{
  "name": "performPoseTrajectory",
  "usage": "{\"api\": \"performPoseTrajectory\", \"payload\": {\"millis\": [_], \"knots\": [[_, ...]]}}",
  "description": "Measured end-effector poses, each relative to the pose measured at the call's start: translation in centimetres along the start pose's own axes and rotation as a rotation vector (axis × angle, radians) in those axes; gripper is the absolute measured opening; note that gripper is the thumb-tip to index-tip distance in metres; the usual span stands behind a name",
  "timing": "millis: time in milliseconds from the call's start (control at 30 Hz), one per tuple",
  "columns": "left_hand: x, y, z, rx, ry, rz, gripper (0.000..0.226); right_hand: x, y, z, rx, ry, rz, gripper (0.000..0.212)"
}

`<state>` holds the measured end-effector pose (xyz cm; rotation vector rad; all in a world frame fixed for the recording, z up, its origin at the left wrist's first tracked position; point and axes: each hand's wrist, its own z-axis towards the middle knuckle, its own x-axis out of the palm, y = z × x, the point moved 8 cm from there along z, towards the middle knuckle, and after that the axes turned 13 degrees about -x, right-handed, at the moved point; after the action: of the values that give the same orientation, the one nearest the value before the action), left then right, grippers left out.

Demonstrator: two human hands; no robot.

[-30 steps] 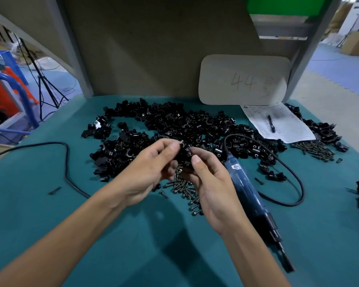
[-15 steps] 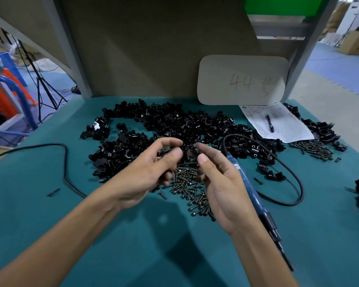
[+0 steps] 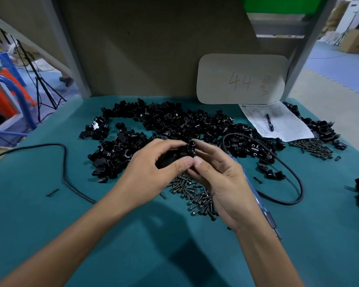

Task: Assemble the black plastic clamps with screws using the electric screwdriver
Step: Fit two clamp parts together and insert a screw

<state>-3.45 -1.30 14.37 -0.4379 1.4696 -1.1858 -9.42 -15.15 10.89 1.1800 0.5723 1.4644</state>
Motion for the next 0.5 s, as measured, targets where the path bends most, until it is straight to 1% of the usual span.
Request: {"api": "performPoseTrajectory", "payload": {"millis": [67,200,267,400,500], "knots": [[-0.3,-0.4,-0.2,0.030,-0.026,0.047,0.035,0.2,0.2,0.0,0.003,0.001,0.025,0.033],[-0.3,-0.9,-0.5,0.065,-0.039,0.230,0.047,0.4,0.6,0.0,0.005,0.001,0.077,0.032],[-0.3,-0.8,-0.7,0.055,-0.027,0.182,0.046,0.7,0.9,0.0,0.005,0.015,0.111,0.030],[0.3,-0.8,-0.8,0.031,0.054,-0.026,0.041,1.1,1.2,0.0,-0.008,0.004,0.117,0.034],[0.6,-1.2,-0.9,0.049,0.101,-0.031,0.043,1.2,1.7,0.0,-0.027,0.007,0.115,0.035]]}}
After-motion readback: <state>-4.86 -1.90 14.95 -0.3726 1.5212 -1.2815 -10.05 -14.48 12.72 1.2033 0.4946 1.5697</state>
